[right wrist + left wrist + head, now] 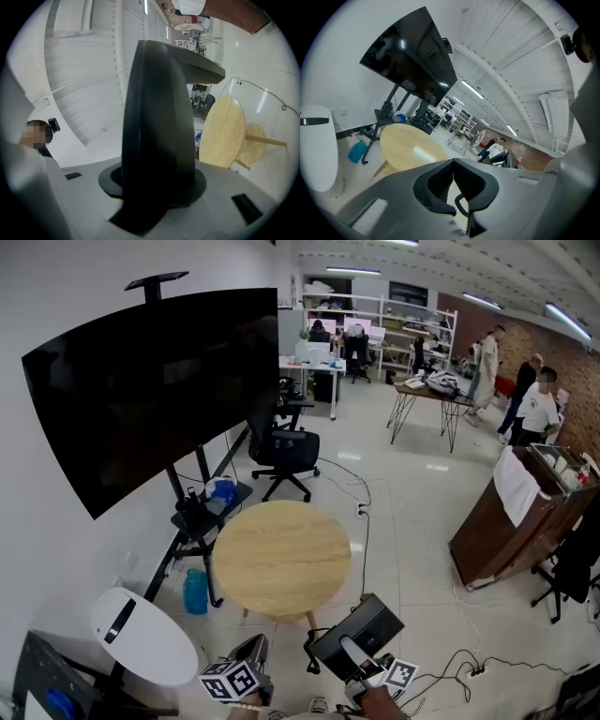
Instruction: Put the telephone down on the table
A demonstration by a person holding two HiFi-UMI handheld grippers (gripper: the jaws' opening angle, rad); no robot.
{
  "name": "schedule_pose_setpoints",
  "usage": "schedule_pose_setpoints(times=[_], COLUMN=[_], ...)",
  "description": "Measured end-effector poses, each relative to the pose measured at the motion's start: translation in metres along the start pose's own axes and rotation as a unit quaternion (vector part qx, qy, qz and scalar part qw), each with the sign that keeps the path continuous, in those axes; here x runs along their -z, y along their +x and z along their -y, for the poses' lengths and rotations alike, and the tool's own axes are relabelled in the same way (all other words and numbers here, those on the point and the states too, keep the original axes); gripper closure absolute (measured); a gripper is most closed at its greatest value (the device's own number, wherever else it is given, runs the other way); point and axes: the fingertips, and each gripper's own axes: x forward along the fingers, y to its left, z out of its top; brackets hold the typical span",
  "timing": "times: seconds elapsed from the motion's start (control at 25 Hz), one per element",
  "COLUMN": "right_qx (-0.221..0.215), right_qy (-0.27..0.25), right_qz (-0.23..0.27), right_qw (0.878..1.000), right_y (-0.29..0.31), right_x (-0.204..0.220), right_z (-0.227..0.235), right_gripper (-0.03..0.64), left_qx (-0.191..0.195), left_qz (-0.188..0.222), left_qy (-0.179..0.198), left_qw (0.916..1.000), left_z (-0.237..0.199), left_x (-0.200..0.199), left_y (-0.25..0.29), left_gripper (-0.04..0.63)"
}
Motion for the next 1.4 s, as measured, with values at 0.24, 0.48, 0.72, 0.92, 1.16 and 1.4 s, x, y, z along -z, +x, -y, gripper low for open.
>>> schedule_pose_setpoints(times=[0.24, 0.48, 0.72, 0.92, 1.16, 1.4], right_qx=[-0.010, -0.016, -0.020, -0.021, -0.018, -0.014], right_qy=[0.000, 0.015, 0.022, 0.021, 0.012, 0.017], right_qz=[-0.018, -0.036, -0.047, -0.054, -0.060, -0.063], right_qw=[1.000, 0.999, 0.998, 0.998, 0.998, 0.998], right_y=[0.001, 0.009, 0.030, 0.052, 0.081, 0.113], right_x=[-0.018, -0.025, -0.028, -0.033, -0.045, -0.054], right_z=[0.010, 0.023, 0.034, 0.043, 0.055, 0.070], right_gripper=[0.457, 0.457, 0.457, 0.457, 0.457, 0.457], left_qx=[-0.013, -0.035, -0.048, -0.050, -0.049, -0.050], left_qz=[0.015, 0.028, 0.031, 0.024, 0.017, 0.008], left_qy=[0.000, 0.002, -0.001, -0.005, -0.006, -0.013], left_qw=[0.9998, 0.9990, 0.9984, 0.9985, 0.9986, 0.9986], left_z=[0.006, 0.000, -0.011, -0.024, -0.040, -0.058], left_x=[0.005, 0.003, -0.004, -0.011, -0.027, -0.044], left_y=[0.014, 0.021, 0.028, 0.047, 0.076, 0.101], left_gripper=[0.611, 0.611, 0.611, 0.611, 0.611, 0.611])
